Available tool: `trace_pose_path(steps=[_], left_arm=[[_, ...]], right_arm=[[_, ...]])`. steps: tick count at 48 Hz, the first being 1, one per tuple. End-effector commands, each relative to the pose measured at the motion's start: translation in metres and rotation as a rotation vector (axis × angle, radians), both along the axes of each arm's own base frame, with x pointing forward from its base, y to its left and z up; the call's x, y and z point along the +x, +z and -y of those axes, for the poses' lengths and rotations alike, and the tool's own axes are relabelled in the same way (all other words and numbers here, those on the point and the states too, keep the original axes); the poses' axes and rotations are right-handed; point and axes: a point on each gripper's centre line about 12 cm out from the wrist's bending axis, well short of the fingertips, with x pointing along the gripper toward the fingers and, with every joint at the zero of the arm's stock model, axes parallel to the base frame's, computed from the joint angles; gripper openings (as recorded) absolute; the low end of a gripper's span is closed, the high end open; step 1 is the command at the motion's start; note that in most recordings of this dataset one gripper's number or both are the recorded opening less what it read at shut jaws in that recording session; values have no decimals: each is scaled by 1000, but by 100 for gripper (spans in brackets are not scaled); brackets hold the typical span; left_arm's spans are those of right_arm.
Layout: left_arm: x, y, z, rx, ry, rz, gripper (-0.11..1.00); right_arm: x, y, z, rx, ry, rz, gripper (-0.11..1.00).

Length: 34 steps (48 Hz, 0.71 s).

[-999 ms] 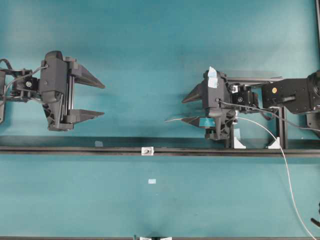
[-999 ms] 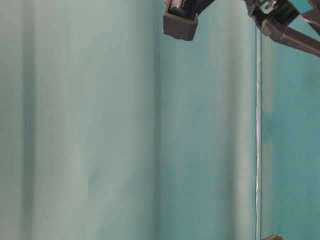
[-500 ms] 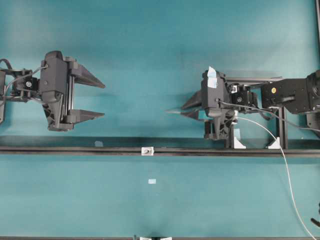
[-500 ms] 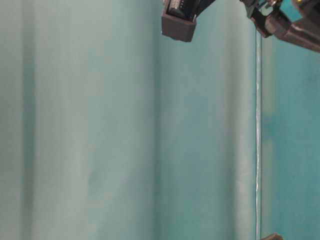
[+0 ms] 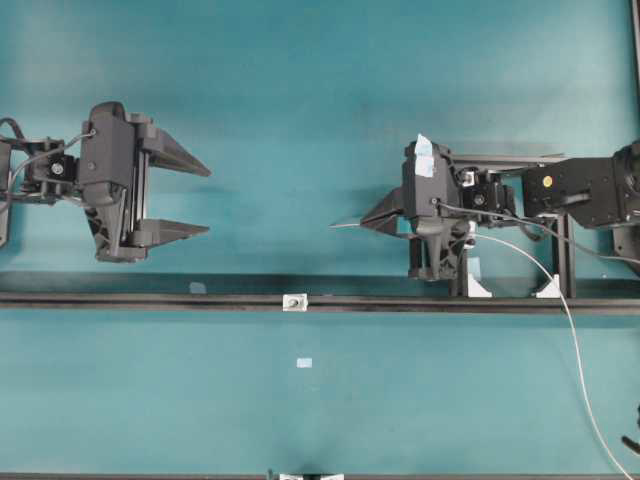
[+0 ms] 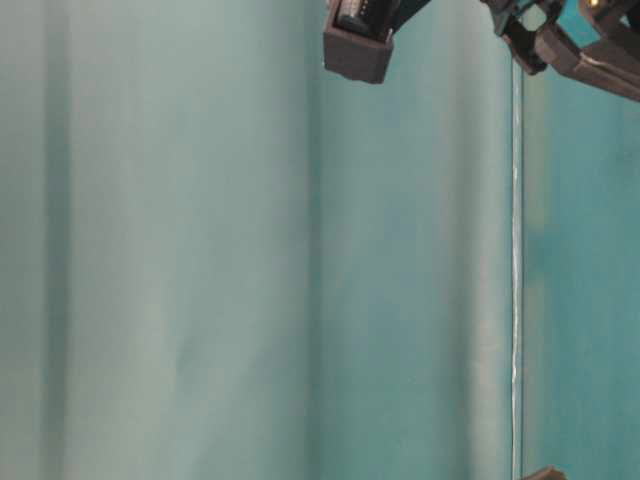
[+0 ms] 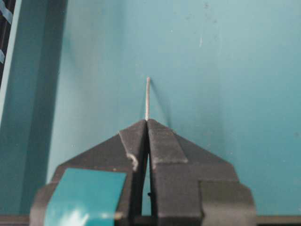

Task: Insert the wire through the hole in the metal fitting marked with a red label. (retake)
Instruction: 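Lift the wire with the right gripper and swing it toward the rail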

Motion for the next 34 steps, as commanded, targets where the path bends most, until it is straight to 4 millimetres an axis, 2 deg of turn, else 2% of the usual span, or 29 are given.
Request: trace_pose_path(steps=[1,8,19,34], left_arm=[[3,6,0,-1,-1,23,46],[4,6,0,-2,1,26,46],[7,13,0,-4,3,46,46],[16,33,1,-5,1,97,46]], right_arm=[[8,12,0,1,0,46,3],[8,25,0,2,0,78,3],[4,62,3,3,-8,129,3],[-11,107,7,0,-18,146,3]])
